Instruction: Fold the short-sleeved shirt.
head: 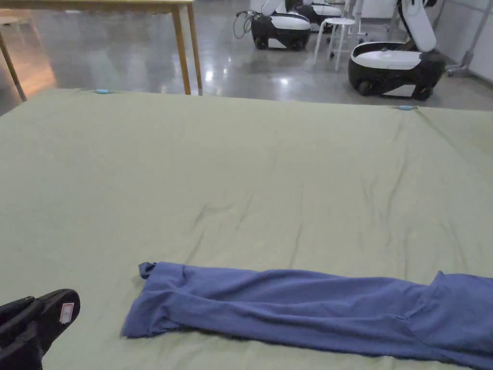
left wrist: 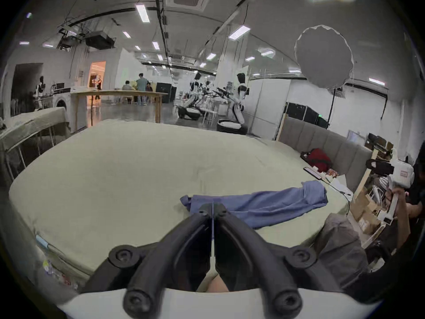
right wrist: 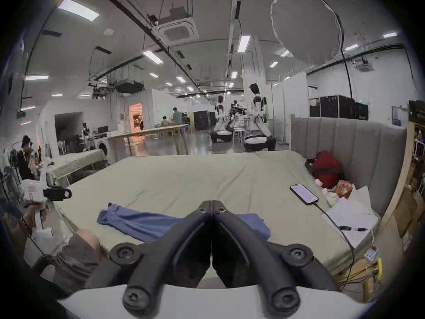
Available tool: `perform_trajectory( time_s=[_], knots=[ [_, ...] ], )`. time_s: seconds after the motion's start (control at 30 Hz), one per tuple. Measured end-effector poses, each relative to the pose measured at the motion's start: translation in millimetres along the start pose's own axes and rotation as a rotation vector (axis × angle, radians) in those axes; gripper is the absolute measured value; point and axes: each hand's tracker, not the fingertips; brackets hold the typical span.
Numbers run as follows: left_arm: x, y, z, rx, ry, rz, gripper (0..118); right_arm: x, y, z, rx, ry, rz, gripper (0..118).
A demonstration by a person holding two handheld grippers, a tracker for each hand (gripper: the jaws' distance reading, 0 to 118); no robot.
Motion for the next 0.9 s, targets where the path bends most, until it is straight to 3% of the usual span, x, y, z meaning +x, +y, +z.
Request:
perform_trajectory(
  time_s=[0.3,0.37,0.4,0.43,0.47,0.57,0.67,0.8,0.9],
  knots=[
    [-47.4,8.2,-78.0,-0.096,-0.152,0.165,2,-1.0,5.5,-3.1,-0.035,-0.013,0.0,1],
    [-66.1,6.4,-105.2,-0.12,-0.202,0.248,12,-1.2,5.7,-4.8,-0.049,-0.008,0.001,1],
    [-76.2,3.8,-117.2,-0.173,-0.248,0.297,32,-2.1,4.9,-6.0,-0.055,-0.007,0.003,1],
    [-83.5,1.4,-130.0,-0.197,-0.289,0.34,85,-3.0,4.1,-7.5,-0.062,-0.006,0.008,1],
    [-86.8,-2.4,-143.4,-0.25,-0.322,0.363,118,-5.5,5.4,-8.1,-0.069,-0.007,0.011,1],
    [-93.9,-13.3,-165.4,-0.281,-0.455,0.417,118,-7.0,3.6,-12.8,-0.081,-0.006,0.009,1],
    [-98.3,-22.2,-196.0,-0.378,-0.494,0.528,118,-12.1,4.8,-17.1,-0.087,0.002,0.008,1],
    [-98.9,-38.4,-220.9,-0.426,-0.485,0.526,118,-12.9,6.2,-18.7,-0.093,0.008,0.025,1],
    [-96.9,-37.5,-229.9,-0.419,-0.617,0.602,118,-9.7,5.7,-20.0,-0.097,0.009,0.022,1]
  ],
)
